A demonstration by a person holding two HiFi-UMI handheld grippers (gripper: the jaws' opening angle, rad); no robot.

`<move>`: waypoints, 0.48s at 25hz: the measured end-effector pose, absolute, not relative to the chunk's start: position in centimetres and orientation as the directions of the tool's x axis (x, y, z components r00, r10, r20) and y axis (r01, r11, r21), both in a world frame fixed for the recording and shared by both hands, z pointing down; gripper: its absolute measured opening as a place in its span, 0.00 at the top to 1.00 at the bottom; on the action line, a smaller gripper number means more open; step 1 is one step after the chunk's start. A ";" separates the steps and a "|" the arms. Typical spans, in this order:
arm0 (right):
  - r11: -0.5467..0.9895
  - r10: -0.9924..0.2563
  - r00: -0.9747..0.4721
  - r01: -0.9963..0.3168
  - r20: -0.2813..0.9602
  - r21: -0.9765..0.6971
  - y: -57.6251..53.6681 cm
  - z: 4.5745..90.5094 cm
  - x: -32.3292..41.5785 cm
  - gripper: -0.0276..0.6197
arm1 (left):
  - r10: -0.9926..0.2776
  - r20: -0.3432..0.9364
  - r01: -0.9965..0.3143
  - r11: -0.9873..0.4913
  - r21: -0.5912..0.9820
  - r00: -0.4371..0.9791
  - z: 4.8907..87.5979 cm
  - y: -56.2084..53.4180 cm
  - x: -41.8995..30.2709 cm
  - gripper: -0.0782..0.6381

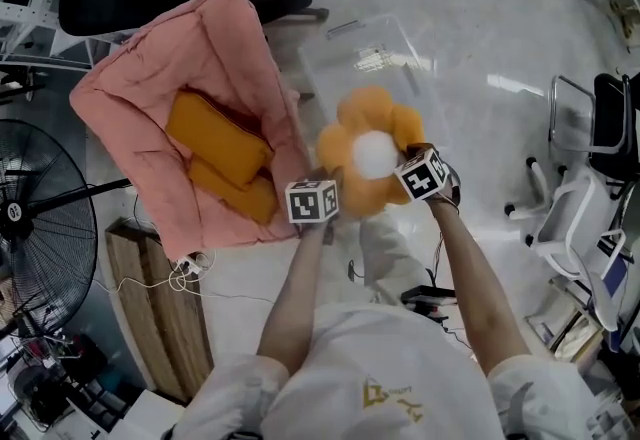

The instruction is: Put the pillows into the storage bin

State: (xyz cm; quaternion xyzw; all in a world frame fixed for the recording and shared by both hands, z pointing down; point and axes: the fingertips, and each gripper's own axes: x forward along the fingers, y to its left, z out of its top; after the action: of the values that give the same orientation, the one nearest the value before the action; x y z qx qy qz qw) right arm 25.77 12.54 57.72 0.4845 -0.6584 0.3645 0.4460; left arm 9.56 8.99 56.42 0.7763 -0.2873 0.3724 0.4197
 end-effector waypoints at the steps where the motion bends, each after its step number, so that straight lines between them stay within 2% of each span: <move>1: 0.263 -0.309 -0.136 -0.963 0.941 -0.053 12.7 57.9 26.1 0.89 | -0.131 0.820 -0.759 -0.483 0.438 0.557 56.6 9.1 10.0 0.74; 12: 0.289 -0.256 -0.157 -0.954 0.954 -0.079 13.9 62.2 30.2 0.89 | -0.111 0.830 -0.774 -0.445 0.450 0.547 59.9 10.6 14.0 0.74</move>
State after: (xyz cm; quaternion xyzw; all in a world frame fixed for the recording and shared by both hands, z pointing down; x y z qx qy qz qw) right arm 30.20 13.91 62.23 0.4595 -0.6586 0.3801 0.4589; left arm 13.97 10.61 59.92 0.7618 -0.2904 0.3771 0.4395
